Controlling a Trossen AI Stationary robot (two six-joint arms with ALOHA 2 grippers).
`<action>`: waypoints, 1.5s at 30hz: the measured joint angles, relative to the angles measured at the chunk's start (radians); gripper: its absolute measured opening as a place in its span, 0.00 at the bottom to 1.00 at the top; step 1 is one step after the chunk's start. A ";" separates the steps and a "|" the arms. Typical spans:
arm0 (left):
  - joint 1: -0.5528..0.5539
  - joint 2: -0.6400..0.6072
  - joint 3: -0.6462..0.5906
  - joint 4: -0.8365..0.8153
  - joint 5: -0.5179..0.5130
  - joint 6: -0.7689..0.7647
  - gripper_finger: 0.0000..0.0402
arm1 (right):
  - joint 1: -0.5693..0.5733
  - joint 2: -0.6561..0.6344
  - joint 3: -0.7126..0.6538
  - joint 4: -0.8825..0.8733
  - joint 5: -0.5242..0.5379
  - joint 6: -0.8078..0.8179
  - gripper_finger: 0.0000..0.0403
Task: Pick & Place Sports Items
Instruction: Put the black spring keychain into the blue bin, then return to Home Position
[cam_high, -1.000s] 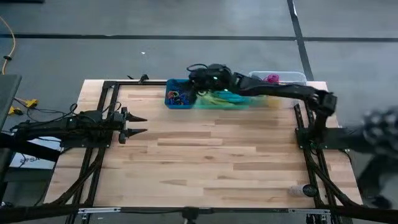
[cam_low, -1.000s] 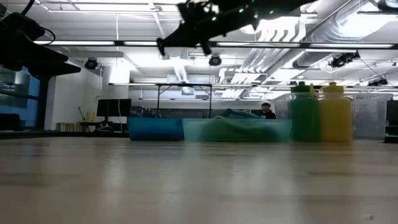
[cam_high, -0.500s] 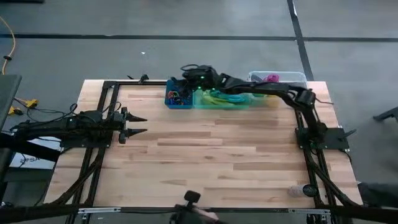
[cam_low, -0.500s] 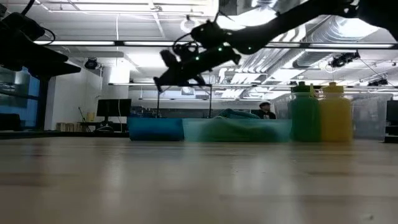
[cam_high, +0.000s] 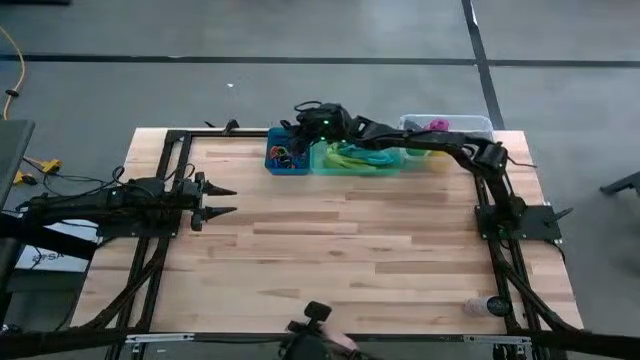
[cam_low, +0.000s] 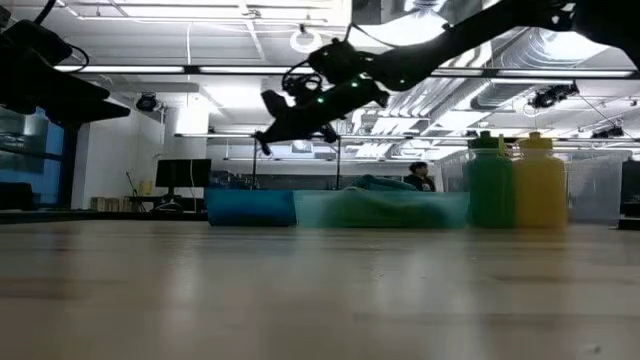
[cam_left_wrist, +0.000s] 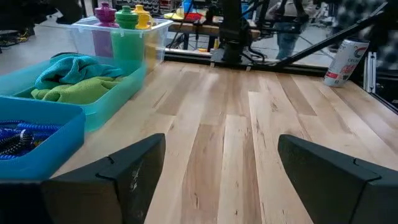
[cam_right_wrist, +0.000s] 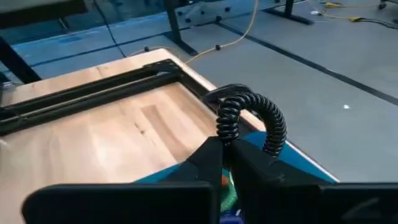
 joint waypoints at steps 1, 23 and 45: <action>0.000 0.000 0.000 0.000 0.000 0.000 0.63 | 0.000 0.000 0.000 -0.004 0.006 0.000 0.02; 0.000 0.000 0.000 0.000 0.000 0.000 0.63 | 0.068 -0.032 0.000 -0.066 0.023 0.000 0.42; 0.000 0.000 0.000 0.000 0.000 0.000 0.63 | 0.271 -0.366 -0.017 -0.277 -0.046 -0.047 0.30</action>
